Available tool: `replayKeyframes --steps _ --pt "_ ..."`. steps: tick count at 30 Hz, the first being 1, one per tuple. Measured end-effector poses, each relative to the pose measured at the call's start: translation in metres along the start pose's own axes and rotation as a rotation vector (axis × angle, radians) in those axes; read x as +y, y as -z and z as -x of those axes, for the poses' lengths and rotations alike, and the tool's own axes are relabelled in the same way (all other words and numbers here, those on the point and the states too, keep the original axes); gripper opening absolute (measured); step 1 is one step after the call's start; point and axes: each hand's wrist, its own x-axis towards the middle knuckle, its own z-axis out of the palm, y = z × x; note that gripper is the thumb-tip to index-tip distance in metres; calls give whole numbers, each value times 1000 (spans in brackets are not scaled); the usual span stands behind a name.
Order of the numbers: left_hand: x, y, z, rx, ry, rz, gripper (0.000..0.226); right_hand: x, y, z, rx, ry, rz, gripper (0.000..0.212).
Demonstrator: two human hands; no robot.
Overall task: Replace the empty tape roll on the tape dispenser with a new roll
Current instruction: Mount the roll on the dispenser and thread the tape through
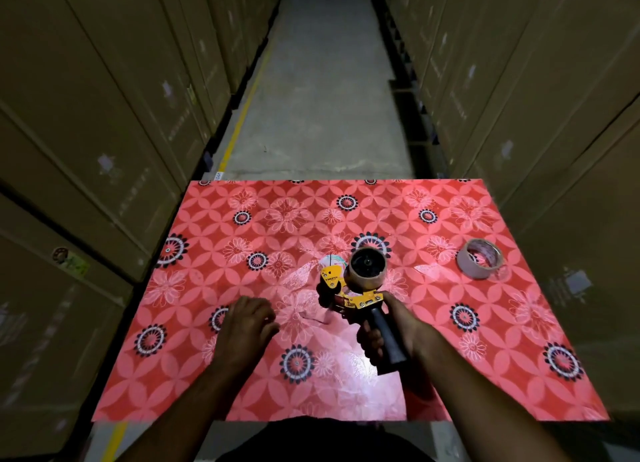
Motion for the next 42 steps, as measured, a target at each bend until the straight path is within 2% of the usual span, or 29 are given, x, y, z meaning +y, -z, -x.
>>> replayKeyframes --steps 2,4,7,9,13,14,16,17,20,26,28,30,32,34,37,42 --pt "-1 7 2 -69 86 82 17 -2 -3 1 11 21 23 55" --pt "3 5 4 -149 183 272 16 -4 -5 2 42 61 68 61" --pt "26 -7 -5 -232 469 863 9 -13 -11 10 152 141 207 75" --pt "41 -17 -18 -292 712 1156 24 -20 -17 19 253 174 359 80" --pt "63 -25 -34 -520 903 1348 45 -30 -28 33 315 209 558 80" --pt "66 -26 -36 -545 934 1387 43 -31 -30 36 315 223 584 80" --pt "70 -29 -39 -556 990 1383 55 -34 -32 39 297 273 625 80" --pt "72 -31 -40 -557 1000 1377 59 -36 -34 41 283 303 640 80" --pt "73 -33 -41 -589 1001 1435 50 -40 -40 47 254 360 655 78" --pt "72 -27 -36 -670 1017 1737 54 -49 -50 59 199 385 623 73" --pt "69 -25 -36 -632 1024 1824 52 -50 -50 63 196 409 630 72" --pt "64 -23 -35 -540 1042 1873 41 -50 -46 64 193 415 633 71" --pt "58 -23 -36 -436 1043 1848 24 -49 -43 62 194 418 637 72" --pt "49 -20 -38 -384 990 1750 23 -46 -38 60 209 446 624 65" --pt "37 -14 -40 -374 900 1619 27 -42 -34 56 255 533 579 36" --pt "13 -6 -46 -290 862 1523 14 -38 -28 33 255 586 529 56"
